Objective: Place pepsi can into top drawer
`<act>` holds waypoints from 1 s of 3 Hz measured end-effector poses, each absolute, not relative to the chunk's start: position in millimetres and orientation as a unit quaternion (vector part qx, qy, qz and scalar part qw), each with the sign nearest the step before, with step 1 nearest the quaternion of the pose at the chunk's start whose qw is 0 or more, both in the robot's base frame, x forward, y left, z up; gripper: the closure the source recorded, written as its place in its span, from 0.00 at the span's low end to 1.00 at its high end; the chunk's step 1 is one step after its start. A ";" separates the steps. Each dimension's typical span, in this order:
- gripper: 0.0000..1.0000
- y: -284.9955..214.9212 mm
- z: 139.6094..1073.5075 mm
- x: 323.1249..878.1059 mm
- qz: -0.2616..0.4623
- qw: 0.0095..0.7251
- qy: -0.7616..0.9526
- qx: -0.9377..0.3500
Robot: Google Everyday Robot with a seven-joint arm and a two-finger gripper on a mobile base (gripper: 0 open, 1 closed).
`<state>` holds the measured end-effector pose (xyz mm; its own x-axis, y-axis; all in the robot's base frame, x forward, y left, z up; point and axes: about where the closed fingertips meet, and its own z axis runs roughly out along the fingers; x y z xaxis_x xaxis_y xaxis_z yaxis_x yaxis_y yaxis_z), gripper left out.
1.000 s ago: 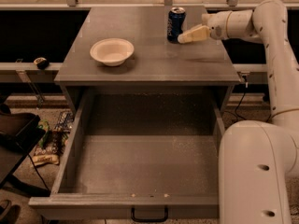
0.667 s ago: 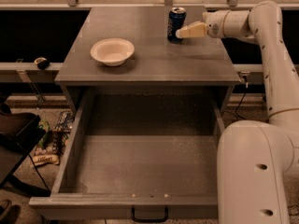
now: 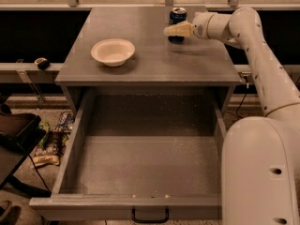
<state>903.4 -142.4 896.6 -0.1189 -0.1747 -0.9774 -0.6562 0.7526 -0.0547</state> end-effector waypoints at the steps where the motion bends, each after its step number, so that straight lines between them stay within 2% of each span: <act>1: 0.03 -137.2 889.7 915.5 0.201 0.617 0.711 -0.271; 3: 0.49 -138.2 891.6 933.2 0.184 0.651 0.696 -0.242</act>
Offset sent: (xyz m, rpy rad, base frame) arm 0.0366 -0.0004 -0.0076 0.1033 -0.1639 -0.1631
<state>933.2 -138.2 891.6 -0.0366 -0.0969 -0.9946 -0.5766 0.8149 -0.0582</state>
